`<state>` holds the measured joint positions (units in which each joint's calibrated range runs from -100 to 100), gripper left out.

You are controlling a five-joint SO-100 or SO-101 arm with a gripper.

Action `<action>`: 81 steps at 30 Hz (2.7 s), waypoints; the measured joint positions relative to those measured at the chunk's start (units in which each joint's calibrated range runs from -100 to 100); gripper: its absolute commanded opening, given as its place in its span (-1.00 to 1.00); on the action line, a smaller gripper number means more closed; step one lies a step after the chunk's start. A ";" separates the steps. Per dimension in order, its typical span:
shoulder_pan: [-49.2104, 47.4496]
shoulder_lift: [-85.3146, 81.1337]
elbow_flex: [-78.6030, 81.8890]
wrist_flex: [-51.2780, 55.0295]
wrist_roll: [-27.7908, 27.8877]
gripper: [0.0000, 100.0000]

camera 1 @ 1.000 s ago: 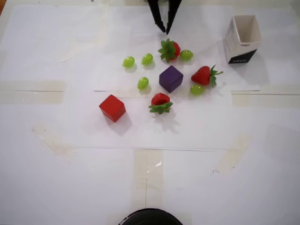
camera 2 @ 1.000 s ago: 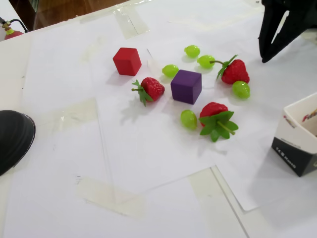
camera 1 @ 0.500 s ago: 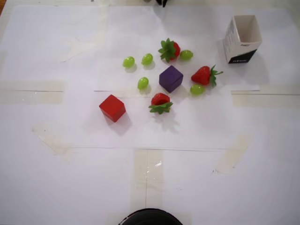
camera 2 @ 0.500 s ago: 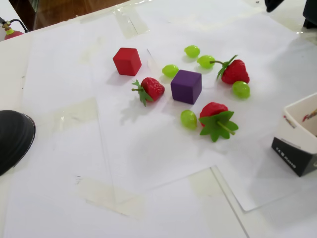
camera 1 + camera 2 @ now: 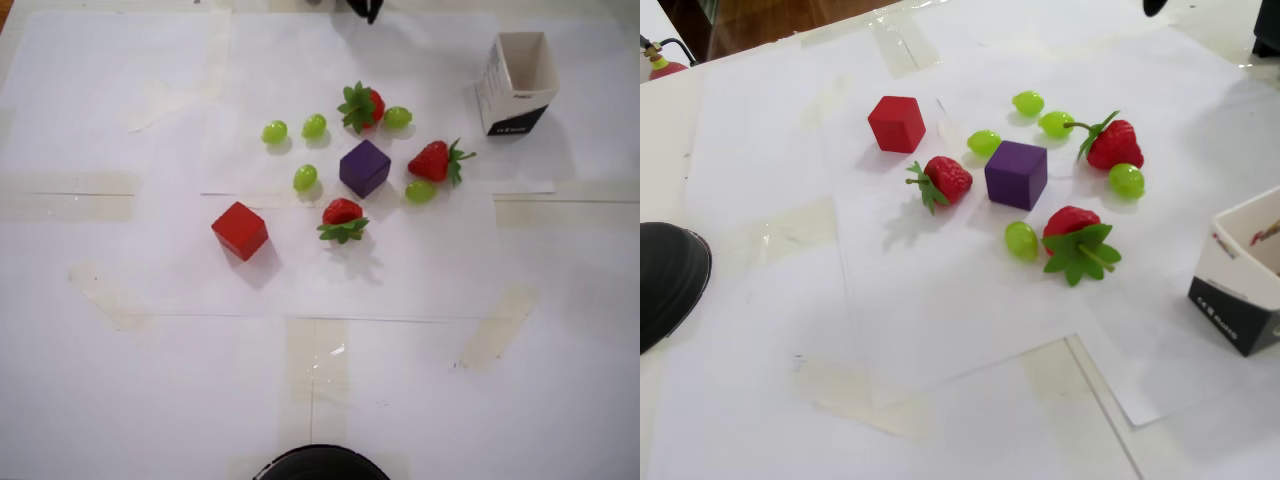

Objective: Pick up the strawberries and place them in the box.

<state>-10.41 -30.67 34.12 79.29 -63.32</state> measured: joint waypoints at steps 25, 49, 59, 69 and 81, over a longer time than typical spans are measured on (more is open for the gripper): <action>-2.40 15.54 -0.09 -9.33 -4.69 -0.45; -3.90 20.63 13.67 -30.51 -10.26 -0.43; -3.22 20.90 14.84 -33.04 -10.31 -0.43; -3.22 20.54 17.38 -35.65 -10.50 -0.54; -3.00 20.54 17.47 -35.65 -10.45 -0.54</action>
<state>-13.41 -10.13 51.58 43.64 -73.77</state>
